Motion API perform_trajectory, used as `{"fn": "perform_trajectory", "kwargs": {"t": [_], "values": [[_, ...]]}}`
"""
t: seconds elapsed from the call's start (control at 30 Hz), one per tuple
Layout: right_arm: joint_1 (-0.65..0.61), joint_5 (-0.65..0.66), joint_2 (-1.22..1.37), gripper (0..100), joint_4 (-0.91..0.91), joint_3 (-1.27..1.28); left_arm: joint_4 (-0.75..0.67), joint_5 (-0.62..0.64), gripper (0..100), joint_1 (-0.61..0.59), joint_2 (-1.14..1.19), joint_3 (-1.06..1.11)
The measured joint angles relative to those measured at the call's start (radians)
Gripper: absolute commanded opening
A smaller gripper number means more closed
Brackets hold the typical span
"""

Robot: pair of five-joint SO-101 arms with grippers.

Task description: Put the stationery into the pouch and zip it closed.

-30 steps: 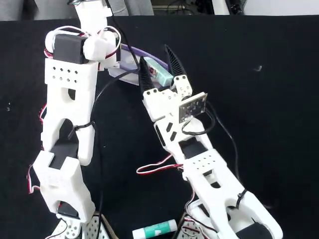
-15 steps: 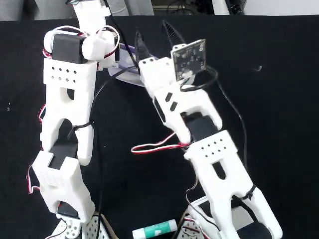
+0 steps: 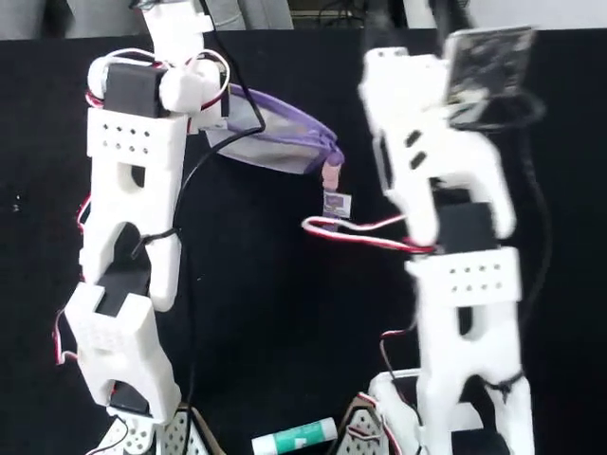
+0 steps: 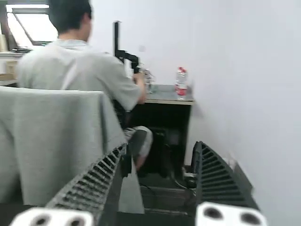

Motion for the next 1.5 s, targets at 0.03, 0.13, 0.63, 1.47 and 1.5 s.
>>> {"fn": "perform_trajectory", "kwargs": {"t": [0.03,0.13,0.63,1.47,1.5], "values": [[0.026,0.002,0.0,20.8,0.043,-0.034,0.0,0.0,3,-0.002,0.003,0.0],[0.074,0.002,0.0,20.8,0.153,-0.123,0.0,0.0,3,-0.006,0.009,0.0],[0.029,0.347,-0.002,20.8,0.813,-0.259,-0.057,0.0,3,-0.187,0.014,0.0],[-0.549,0.717,-0.003,20.8,1.352,0.241,-0.095,-0.003,3,-0.697,0.06,-0.144],[-0.578,0.717,-0.003,20.8,1.333,0.275,-0.1,-0.009,3,-0.709,0.069,-0.144]]}}
